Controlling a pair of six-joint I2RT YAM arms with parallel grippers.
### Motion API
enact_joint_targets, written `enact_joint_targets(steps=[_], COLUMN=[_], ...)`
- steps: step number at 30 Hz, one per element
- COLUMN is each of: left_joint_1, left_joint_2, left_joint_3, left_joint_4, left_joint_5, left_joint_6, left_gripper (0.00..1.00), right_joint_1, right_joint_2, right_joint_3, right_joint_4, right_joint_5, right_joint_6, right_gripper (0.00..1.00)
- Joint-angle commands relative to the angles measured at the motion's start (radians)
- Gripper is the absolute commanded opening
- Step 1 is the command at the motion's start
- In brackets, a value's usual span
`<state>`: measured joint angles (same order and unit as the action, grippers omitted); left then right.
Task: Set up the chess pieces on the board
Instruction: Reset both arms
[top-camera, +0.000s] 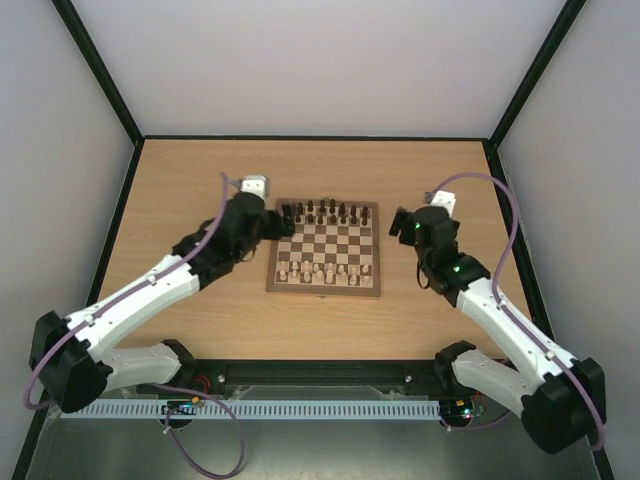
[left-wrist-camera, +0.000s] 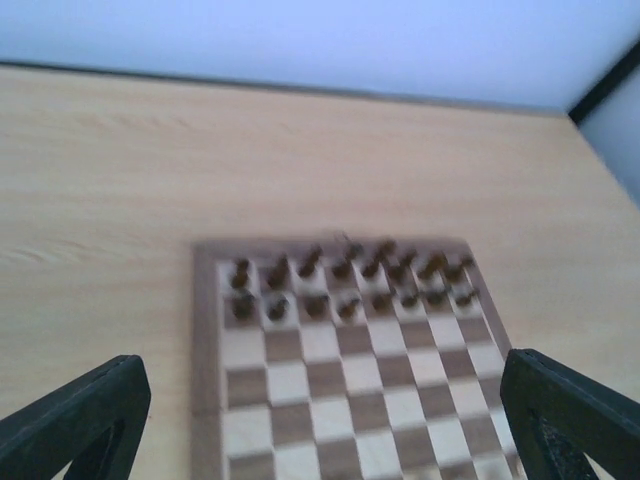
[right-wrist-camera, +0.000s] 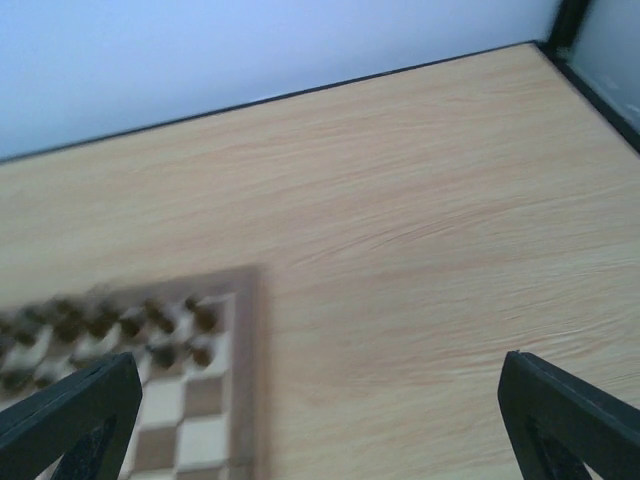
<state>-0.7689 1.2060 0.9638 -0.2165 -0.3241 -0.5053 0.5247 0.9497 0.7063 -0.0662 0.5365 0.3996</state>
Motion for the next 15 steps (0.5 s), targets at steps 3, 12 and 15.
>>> enact_joint_targets(steps=[3,12,15], left_joint_1=[0.258,0.619,0.663], left_joint_2=[-0.196,-0.229,-0.160], left_joint_3=[-0.087,-0.283,-0.348], left_joint_4=[0.182,0.372,0.480], left_joint_5=[0.121,0.086,0.064], left_joint_6=[0.063,0.100,0.149], left_gripper=[0.99,0.99,0.99], right_joint_1=[-0.285,-0.371,-0.378], right_joint_2=[0.068,0.093,0.149], right_joint_3=[-0.044,-0.235,-0.270], right_joint_4=[0.207,0.489,0.558], right_joint_5=[-0.126,0.003,0.044], right_joint_6=[0.101,0.036,0.009], right_gripper=[0.99,0.99,0.99])
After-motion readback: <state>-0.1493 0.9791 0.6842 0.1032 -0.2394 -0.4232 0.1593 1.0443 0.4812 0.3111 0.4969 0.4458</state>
